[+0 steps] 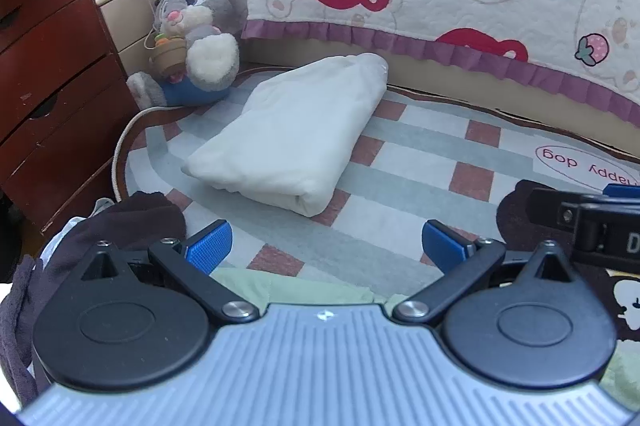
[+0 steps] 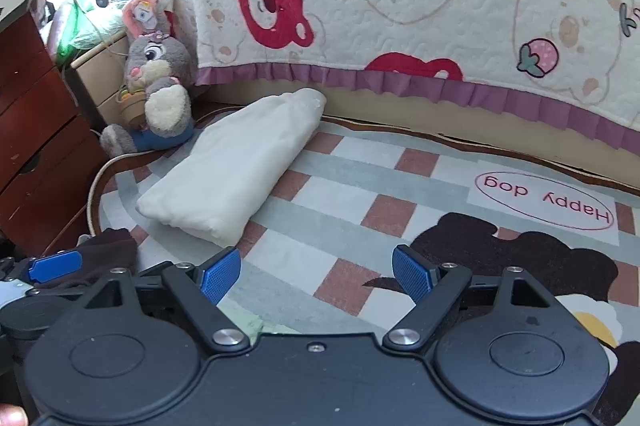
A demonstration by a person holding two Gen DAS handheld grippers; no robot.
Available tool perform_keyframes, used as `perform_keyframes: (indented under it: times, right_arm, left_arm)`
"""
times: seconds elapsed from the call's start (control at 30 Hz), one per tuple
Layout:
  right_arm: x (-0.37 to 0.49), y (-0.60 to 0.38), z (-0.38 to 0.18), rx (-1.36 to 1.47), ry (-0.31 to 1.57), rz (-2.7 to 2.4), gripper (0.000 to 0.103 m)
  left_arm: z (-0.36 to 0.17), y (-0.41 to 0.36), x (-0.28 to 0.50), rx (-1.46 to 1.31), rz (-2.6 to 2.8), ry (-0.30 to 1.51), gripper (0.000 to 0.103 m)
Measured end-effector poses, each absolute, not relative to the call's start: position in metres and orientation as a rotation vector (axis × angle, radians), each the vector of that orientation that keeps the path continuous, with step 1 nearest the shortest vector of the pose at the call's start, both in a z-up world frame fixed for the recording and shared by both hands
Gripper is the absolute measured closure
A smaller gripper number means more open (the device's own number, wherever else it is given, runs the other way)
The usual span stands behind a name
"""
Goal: Fold clothes
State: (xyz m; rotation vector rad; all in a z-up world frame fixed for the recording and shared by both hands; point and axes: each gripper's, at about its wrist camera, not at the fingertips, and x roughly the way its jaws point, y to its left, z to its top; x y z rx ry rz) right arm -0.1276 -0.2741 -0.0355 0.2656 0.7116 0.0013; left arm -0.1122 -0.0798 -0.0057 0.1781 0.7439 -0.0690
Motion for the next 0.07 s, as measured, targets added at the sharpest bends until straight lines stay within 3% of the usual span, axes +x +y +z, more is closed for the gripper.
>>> perform_keyframes:
  times: [0.07]
  right_arm:
    - [-0.1284,-0.2726,-0.0358,0.275,0.707,0.005,0.017]
  left_arm:
    - [-0.0047,-0.081,-0.1123,0.194,-0.074,0.731,0.0]
